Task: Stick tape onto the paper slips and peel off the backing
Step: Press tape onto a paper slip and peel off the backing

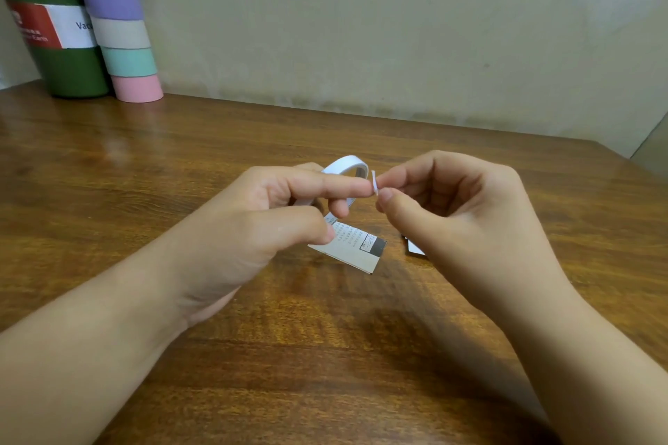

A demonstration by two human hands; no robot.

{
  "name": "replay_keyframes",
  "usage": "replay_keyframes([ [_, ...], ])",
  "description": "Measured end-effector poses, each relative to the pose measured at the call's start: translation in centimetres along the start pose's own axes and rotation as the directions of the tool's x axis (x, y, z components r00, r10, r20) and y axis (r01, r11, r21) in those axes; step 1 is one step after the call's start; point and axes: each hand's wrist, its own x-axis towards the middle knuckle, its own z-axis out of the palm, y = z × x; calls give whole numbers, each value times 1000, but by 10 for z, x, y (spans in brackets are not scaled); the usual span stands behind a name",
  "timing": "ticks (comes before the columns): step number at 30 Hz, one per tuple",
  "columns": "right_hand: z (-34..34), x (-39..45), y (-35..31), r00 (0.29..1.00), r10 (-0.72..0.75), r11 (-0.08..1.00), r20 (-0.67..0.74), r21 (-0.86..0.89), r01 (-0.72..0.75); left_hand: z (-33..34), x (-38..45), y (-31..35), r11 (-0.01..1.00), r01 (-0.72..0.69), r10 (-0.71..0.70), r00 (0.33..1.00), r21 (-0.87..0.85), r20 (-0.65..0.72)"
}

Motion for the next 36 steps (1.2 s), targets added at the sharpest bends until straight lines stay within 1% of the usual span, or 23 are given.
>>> replay_keyframes([
  [11, 0, 1, 1, 1000, -6, 1000, -6, -22, 6, 2, 0, 2, 1000, 17, -17, 999, 8, -29],
  [15, 0, 1, 2, 1000, -22, 999, -18, -36, 21, 2, 0, 1, 1000, 5, -5, 1000, 7, -3],
  [17, 0, 1, 3, 999, -37, 998, -34, -56, 35, 2, 0, 1, 1000, 6, -6, 1000, 2, -16],
  [23, 0, -1, 5, 990, -140, 978, -33, -163, 133, 3, 0, 2, 1000, 4, -4, 1000, 1, -29],
  [29, 1, -1, 9, 970, -239, 935, -31, -276, 222, 3, 0, 2, 1000, 7, -6, 1000, 13, -29],
  [33, 1, -1, 11, 956, -291, 907, -34, -329, 265, 4, 0, 3, 999, 6, -3, 999, 53, -44],
  [36, 1, 0, 12, 953, -301, 898, -32, -346, 272, 5, 0, 3, 995, -3, 7, 999, 101, -43],
])
